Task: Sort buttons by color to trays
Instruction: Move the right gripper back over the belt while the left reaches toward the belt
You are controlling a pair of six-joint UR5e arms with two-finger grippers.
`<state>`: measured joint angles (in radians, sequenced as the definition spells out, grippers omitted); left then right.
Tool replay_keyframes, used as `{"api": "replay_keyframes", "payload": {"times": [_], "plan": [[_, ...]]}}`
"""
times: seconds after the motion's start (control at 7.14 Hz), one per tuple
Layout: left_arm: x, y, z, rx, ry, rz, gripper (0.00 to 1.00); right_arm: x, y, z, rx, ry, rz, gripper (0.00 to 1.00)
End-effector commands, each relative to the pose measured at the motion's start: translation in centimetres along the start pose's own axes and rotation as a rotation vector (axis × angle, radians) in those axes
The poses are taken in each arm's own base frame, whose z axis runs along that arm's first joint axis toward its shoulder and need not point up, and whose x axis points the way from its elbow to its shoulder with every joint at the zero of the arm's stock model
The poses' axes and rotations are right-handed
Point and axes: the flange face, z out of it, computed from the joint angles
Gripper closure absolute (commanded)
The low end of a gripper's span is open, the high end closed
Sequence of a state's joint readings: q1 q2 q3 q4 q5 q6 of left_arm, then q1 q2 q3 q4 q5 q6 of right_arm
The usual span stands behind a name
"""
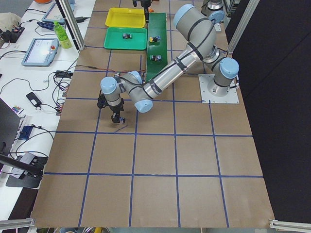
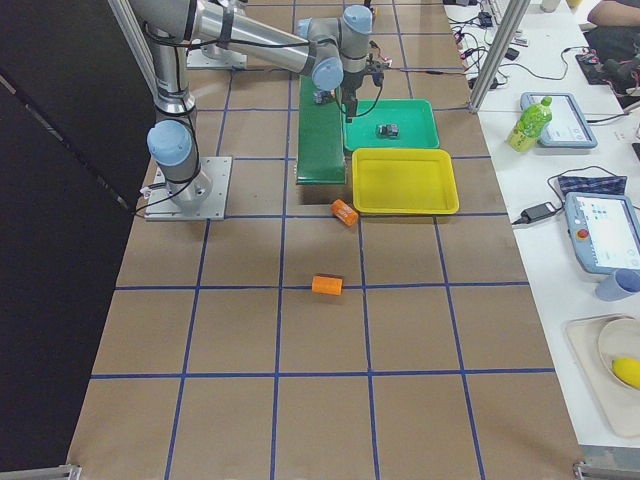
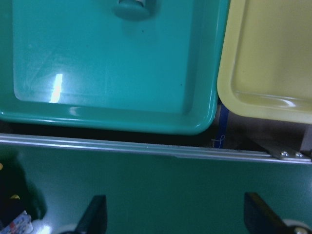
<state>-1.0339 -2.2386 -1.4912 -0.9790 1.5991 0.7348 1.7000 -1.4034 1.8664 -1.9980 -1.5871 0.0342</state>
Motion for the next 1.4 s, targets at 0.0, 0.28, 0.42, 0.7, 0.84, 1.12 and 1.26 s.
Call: {"api": "replay_keyframes", "payload": {"times": [0.0,0.28,0.42,0.7,0.84,1.12,1.26], "plan": [[0.0,0.0,0.8,0.013,-0.018,0.083,0.72,0.4,4.3,0.3,0.037,0.004,0.001,0.00],[1.0,-0.3,-2.0,0.019,-0.027,0.082,0.92,0.0,5.1,0.5,0.056,0.000,0.001,0.00],[3.9,-0.7,-4.2,-0.008,-0.004,0.042,0.92,-0.1,5.5,1.1,0.042,-0.002,0.004,0.00],[14.0,0.1,-12.7,-0.056,0.032,-0.088,0.88,0.0,5.4,1.4,0.039,-0.002,0.002,0.00],[19.5,2.4,-16.0,-0.065,0.049,-0.146,0.88,0.3,5.3,1.3,0.048,0.004,0.001,0.00],[28.2,7.4,-15.1,-0.099,0.128,-0.202,0.88,0.3,5.1,1.3,0.057,-0.001,0.002,0.00],[30.1,9.7,-14.0,-0.129,0.135,-0.202,0.89,0.2,5.0,1.2,0.068,-0.003,0.004,0.00]]}}
